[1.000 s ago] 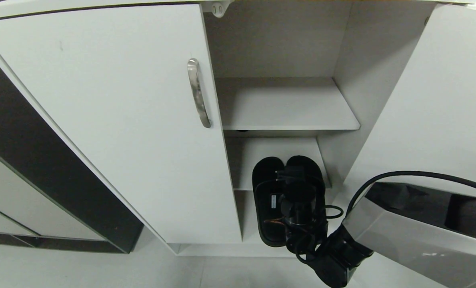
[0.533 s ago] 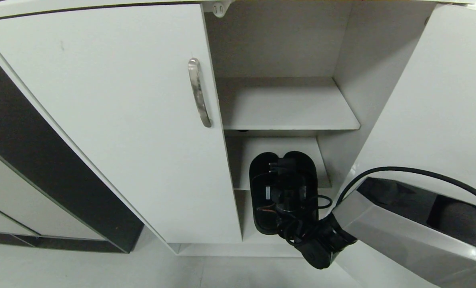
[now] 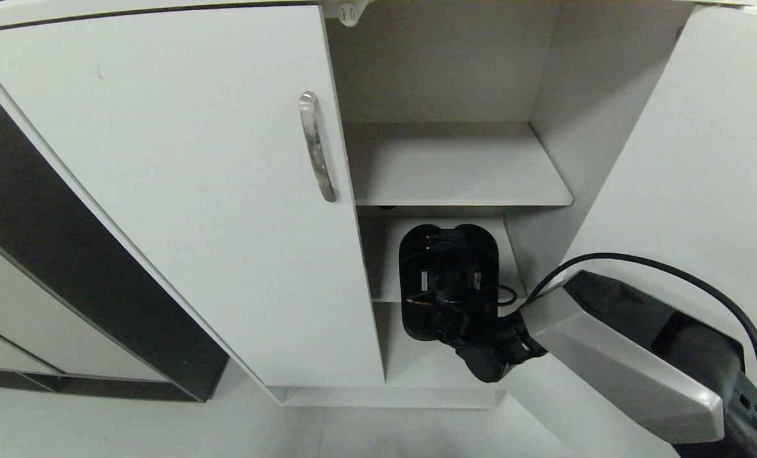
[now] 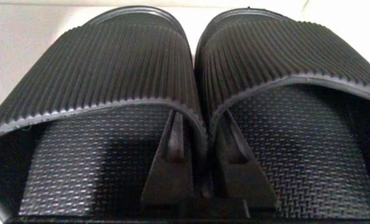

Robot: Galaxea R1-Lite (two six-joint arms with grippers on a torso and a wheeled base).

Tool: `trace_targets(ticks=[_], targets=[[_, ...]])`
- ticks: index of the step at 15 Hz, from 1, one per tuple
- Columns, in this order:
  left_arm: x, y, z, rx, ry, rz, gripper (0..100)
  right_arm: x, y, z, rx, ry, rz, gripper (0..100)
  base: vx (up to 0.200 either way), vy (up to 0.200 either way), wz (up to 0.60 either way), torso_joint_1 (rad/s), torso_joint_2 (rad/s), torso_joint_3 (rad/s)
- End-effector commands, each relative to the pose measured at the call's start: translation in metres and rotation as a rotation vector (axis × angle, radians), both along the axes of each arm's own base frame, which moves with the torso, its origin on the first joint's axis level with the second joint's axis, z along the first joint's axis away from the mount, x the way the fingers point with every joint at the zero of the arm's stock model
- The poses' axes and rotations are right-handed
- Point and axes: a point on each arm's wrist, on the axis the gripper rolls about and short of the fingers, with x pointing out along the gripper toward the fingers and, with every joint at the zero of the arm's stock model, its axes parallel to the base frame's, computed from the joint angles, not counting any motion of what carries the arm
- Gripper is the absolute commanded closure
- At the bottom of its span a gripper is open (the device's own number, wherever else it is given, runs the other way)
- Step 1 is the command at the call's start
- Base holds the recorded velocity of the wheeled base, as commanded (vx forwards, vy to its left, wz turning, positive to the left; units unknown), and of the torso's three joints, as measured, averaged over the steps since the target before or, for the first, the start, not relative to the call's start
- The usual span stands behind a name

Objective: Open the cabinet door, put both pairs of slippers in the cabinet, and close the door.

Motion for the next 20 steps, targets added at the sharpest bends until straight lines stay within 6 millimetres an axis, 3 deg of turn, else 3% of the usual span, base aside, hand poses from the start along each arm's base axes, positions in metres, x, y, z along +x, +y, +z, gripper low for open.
trace_targets(ticks=[1,6,18,19,20], targets=[[0.0,0.0,0.0,0.0,0.001,0.002,100,0.014,-0.004,0.003,0.006,-0.008,-0.024,100,0.0,0.0,0.0,0.0,0.0,0.0],[0.0,0.0,0.0,-0.001,0.001,0.001,100,0.04,-0.008,0.016,0.01,-0.013,-0.056,100,0.0,0.0,0.0,0.0,0.0,0.0],[0.0,0.0,0.0,-0.003,0.002,0.021,100,0.046,-0.004,0.009,0.001,0.0,-0.043,100,0.0,0.0,0.0,0.0,0.0,0.0],[0.0,0.0,0.0,-0.003,0.002,0.021,100,0.046,-0.005,0.009,-0.001,0.0,-0.044,0,0.0,0.0,0.0,0.0,0.0,0.0],[0.0,0.0,0.0,-0.003,0.002,0.021,100,0.045,-0.005,0.005,-0.012,0.015,-0.044,0,0.0,0.0,0.0,0.0,0.0,0.0]])
